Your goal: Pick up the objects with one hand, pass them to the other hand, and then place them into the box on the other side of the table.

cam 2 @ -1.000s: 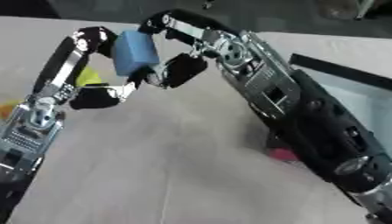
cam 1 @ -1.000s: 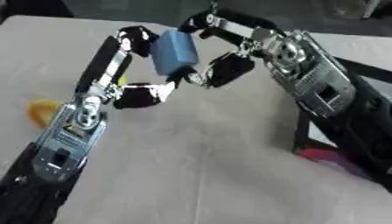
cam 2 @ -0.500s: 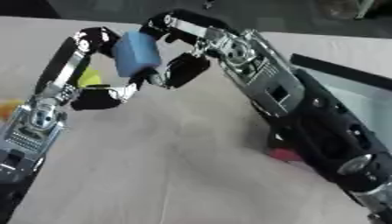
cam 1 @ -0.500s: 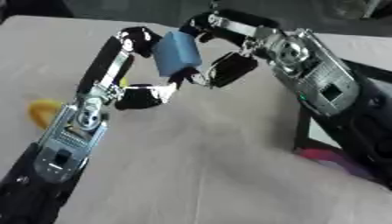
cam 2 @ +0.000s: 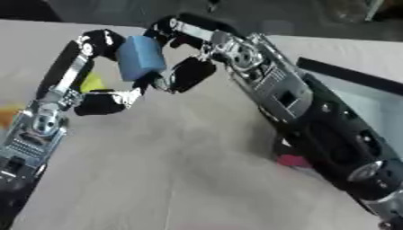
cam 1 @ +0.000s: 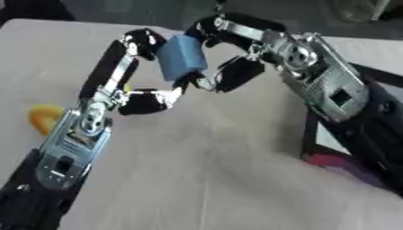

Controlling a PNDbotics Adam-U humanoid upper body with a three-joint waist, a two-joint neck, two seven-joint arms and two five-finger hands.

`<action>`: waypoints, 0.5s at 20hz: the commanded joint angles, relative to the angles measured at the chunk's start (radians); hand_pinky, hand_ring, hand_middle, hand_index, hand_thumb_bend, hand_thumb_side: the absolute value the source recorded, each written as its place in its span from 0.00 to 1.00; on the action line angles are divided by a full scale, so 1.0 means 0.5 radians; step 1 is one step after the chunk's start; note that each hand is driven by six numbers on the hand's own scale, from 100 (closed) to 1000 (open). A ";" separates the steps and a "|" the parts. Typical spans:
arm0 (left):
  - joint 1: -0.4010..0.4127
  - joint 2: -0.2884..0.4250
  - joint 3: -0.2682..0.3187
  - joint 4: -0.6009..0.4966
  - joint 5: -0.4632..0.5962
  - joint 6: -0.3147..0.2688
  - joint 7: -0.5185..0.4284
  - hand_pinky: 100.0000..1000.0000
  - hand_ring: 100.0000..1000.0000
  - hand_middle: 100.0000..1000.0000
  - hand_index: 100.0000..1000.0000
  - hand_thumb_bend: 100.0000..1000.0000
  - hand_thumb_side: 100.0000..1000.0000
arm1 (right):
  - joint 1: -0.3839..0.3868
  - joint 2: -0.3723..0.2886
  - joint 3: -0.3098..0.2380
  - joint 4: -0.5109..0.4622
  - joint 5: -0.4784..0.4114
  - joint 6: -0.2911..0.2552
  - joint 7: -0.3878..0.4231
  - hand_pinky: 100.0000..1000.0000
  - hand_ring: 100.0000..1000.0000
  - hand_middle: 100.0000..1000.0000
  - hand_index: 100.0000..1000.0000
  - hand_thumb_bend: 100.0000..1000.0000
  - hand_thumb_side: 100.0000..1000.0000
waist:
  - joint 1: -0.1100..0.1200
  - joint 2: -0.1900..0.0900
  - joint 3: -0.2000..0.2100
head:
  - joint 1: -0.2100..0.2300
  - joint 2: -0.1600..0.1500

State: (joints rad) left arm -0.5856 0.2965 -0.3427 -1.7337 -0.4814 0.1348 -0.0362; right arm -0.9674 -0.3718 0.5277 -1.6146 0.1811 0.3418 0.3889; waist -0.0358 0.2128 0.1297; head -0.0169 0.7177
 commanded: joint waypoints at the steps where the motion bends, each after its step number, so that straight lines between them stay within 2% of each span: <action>1: 0.005 0.033 0.007 -0.003 -0.048 0.016 -0.022 0.67 0.66 0.66 0.77 0.13 0.13 | -0.046 -0.068 -0.057 -0.036 -0.012 0.008 -0.010 0.88 0.84 0.51 0.51 0.03 0.00 | -0.002 -0.052 -0.006 | -0.004 -0.022; 5: 0.023 0.045 0.021 0.009 -0.089 0.048 -0.023 0.69 0.68 0.68 0.80 0.25 0.22 | -0.046 -0.083 -0.066 -0.040 -0.011 0.010 -0.010 0.88 0.84 0.51 0.51 0.03 0.00 | 0.000 -0.053 -0.011 | -0.008 -0.020; 10: 0.049 0.060 0.042 0.028 -0.114 0.101 -0.003 0.70 0.68 0.69 0.81 0.33 0.28 | -0.043 -0.105 -0.079 -0.047 -0.010 0.013 -0.006 0.88 0.84 0.51 0.51 0.03 0.00 | 0.002 -0.055 -0.020 | -0.018 -0.011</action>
State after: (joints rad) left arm -0.5518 0.3075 -0.3345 -1.7116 -0.5332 0.1769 -0.0415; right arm -0.9683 -0.4014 0.5056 -1.6176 0.1789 0.3447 0.3876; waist -0.0358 0.2128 0.1213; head -0.0220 0.7178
